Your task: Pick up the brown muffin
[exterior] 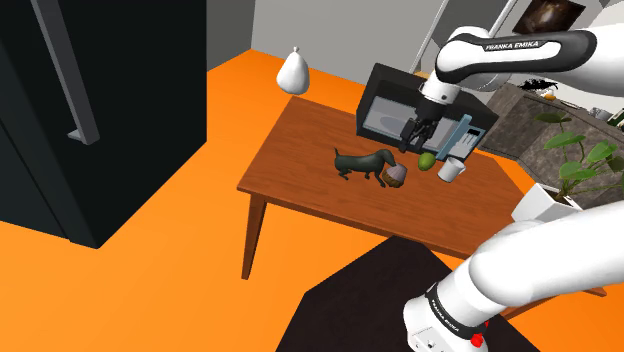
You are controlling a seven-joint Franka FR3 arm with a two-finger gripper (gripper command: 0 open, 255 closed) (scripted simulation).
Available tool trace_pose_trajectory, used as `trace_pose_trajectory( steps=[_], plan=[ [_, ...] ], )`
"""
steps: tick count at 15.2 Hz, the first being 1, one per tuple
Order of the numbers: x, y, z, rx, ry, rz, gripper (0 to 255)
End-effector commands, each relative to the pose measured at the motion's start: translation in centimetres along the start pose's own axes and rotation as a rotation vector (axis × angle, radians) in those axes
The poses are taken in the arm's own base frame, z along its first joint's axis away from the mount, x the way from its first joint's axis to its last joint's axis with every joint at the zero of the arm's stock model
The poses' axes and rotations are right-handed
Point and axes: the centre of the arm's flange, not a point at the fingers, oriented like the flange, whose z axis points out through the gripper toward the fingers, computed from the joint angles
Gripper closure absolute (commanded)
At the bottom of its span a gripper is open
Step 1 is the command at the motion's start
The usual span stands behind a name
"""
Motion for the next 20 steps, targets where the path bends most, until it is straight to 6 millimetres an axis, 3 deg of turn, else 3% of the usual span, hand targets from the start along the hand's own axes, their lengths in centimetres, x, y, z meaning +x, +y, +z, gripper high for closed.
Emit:
trace_pose_trajectory(
  steps=[1, 20],
  plan=[
    [0.9, 2.4, 1.3, 0.004, -0.001, 0.004, 0],
    [10.6, 24.3, 10.9, 0.056, -0.01, 0.047, 0]
  ],
)
